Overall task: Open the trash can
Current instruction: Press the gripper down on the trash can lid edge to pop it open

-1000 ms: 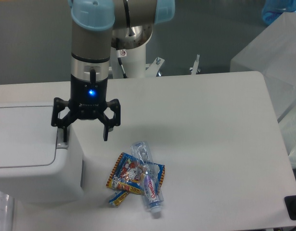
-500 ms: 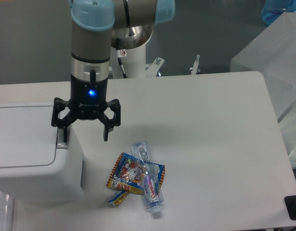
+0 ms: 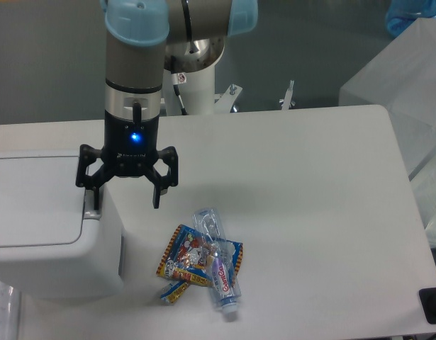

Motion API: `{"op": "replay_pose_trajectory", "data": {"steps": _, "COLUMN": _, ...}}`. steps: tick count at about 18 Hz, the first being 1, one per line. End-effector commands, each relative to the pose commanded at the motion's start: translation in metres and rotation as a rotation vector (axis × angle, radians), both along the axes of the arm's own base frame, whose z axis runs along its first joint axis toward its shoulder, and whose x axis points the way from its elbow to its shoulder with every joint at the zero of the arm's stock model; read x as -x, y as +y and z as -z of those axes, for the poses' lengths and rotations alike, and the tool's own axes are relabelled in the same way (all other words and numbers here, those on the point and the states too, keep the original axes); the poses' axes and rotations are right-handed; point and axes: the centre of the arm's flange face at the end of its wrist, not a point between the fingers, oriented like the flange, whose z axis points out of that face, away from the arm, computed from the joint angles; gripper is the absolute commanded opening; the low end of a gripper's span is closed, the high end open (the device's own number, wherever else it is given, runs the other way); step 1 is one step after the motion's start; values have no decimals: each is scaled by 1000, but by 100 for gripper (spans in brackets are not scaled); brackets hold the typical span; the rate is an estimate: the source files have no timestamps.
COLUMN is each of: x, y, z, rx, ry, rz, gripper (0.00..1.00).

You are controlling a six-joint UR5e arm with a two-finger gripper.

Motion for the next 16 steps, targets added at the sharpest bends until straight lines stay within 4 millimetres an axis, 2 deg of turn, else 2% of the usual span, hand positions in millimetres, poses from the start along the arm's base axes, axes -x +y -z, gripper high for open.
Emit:
{"op": "replay_pose_trajectory", "data": {"steps": 12, "x": -1, "y": -2, "z": 0, "rx": 0, "ry": 1, "rz": 1, "gripper": 100}}
{"op": "replay_pose_trajectory", "data": {"steps": 14, "x": -1, "y": -3, "z": -5, "rx": -7, "ry": 6, "rz": 0, "gripper": 100}}
{"op": "replay_pose_trajectory", "data": {"steps": 16, "x": 4, "y": -3, "z": -20, "rx": -36, "ry": 28, "rz": -5, "gripper": 100}}
